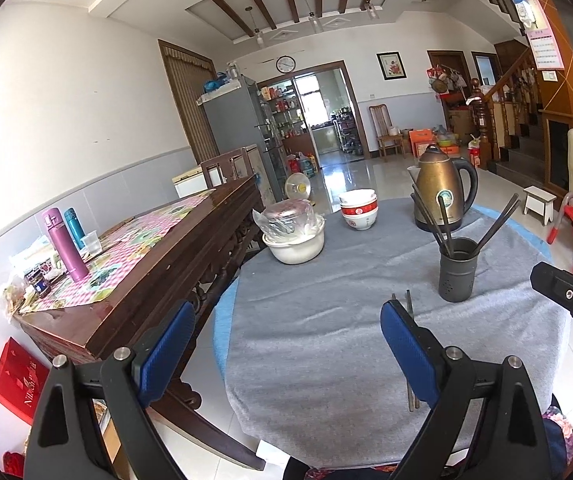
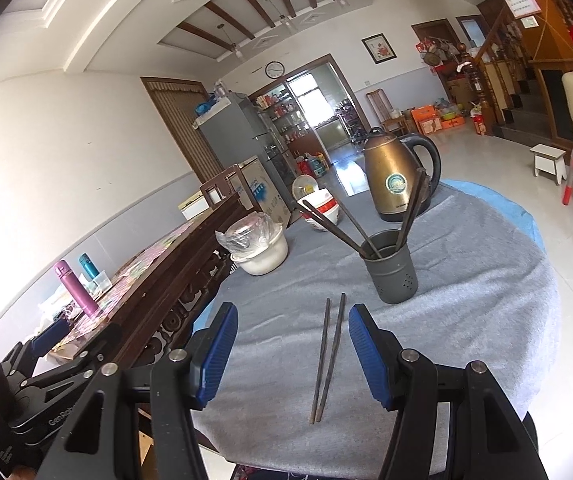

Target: Organize utensils

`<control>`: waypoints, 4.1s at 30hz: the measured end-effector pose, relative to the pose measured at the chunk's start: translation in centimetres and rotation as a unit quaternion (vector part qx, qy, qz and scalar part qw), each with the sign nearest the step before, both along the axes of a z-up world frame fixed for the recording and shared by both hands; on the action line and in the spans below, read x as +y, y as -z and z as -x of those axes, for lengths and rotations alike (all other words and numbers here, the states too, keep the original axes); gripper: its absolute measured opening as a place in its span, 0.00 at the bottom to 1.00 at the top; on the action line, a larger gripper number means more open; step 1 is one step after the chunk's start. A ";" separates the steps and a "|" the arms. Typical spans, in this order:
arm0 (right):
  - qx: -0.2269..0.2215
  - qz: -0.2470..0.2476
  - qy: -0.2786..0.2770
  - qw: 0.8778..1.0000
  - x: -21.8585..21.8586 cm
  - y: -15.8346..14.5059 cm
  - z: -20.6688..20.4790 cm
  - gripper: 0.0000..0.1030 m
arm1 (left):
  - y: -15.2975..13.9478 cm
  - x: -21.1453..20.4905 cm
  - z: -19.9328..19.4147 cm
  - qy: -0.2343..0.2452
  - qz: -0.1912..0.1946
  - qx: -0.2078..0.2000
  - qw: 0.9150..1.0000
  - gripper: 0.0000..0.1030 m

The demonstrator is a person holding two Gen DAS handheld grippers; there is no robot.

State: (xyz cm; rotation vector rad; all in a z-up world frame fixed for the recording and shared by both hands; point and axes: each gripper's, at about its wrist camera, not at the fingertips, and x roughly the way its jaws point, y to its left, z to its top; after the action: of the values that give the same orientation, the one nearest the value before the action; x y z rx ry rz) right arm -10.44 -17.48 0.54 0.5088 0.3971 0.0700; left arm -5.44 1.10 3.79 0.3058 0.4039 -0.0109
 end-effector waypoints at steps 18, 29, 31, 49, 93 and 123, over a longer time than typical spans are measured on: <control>-0.010 0.008 -0.013 1.000 1.1 -0.6 -0.2 0.61 | 0.6 0.1 -0.2 0.000 -0.001 0.017 1.000 0.92; -0.003 0.006 -0.016 1.000 1.3 -0.1 -0.5 0.61 | 1.4 0.4 -0.4 -0.005 -0.003 0.028 1.000 0.92; -0.002 0.006 -0.017 1.000 1.4 0.0 -0.4 0.61 | 1.6 0.5 -0.4 -0.007 -0.002 0.031 0.999 0.92; 0.004 0.011 -0.025 1.000 2.3 0.5 -0.6 0.61 | 2.4 1.5 -0.9 -0.017 0.006 0.045 0.999 0.92; 0.037 0.037 -0.047 0.998 4.5 2.4 -2.0 0.61 | 5.2 2.9 -1.5 -0.021 0.023 0.092 0.995 0.92; 0.065 0.038 -0.056 0.996 4.8 3.8 -2.7 0.61 | 6.8 3.4 -2.2 -0.022 0.018 0.110 0.993 0.92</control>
State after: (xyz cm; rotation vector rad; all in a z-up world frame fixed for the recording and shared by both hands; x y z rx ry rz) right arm -7.75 -12.69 -3.21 0.4177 0.5546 0.1299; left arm -3.28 4.46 -2.99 0.2609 0.6295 -0.0087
